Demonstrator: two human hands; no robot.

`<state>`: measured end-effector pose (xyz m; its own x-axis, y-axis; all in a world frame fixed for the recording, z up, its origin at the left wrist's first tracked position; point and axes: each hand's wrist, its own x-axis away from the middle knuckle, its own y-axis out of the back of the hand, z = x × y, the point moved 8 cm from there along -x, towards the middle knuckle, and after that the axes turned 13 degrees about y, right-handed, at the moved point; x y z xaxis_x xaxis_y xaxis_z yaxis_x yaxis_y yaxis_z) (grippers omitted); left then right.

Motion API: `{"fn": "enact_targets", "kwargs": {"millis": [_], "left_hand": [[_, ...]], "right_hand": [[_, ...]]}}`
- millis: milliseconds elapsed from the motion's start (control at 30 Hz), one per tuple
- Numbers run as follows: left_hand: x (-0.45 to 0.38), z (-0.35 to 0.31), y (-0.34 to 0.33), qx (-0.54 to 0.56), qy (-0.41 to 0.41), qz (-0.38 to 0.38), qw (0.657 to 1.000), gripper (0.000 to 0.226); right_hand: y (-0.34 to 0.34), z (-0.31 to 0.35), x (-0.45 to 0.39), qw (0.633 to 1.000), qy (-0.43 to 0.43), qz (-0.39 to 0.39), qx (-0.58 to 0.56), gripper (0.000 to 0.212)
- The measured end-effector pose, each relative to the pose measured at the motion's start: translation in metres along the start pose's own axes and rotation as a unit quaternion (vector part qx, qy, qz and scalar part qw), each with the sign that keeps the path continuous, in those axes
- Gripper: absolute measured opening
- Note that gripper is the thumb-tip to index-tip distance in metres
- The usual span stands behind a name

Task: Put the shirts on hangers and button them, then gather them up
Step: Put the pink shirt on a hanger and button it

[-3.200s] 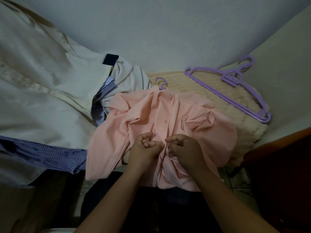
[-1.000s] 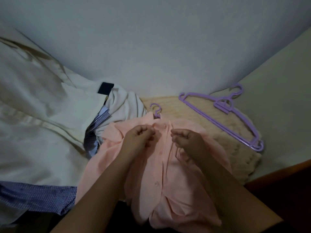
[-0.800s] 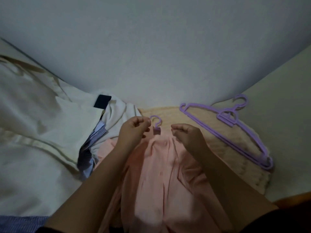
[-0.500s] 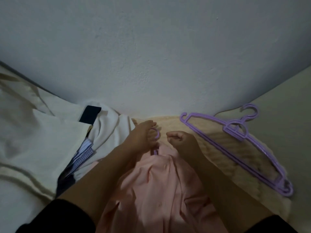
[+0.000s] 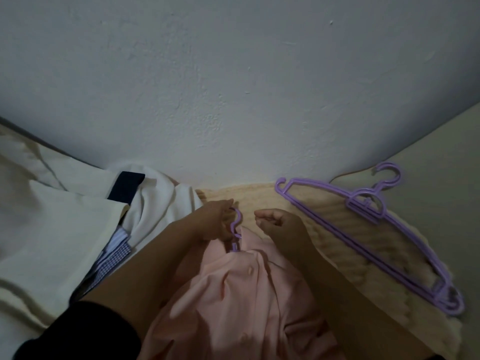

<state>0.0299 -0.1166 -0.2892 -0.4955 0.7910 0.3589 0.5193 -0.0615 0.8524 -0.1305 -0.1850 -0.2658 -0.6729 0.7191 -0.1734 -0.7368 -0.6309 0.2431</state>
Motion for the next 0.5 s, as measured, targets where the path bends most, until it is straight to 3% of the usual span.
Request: {"fn": "enact_targets", "kwargs": {"millis": [200, 367, 500], "left_hand": [[0.002, -0.004, 0.009, -0.009, -0.026, -0.040, 0.999, 0.107], [0.041, -0.026, 0.058, -0.015, -0.124, -0.227, 0.966, 0.109], [0.087, -0.056, 0.109, -0.028, -0.172, -0.325, 0.930, 0.102]], "right_hand": [[0.010, 0.004, 0.003, 1.000, 0.000, -0.008, 0.010, 0.021], [0.020, 0.032, -0.001, 0.998, 0.036, -0.014, 0.050, 0.022], [0.029, 0.090, 0.003, 0.989, 0.127, -0.022, 0.075, 0.026]]}}
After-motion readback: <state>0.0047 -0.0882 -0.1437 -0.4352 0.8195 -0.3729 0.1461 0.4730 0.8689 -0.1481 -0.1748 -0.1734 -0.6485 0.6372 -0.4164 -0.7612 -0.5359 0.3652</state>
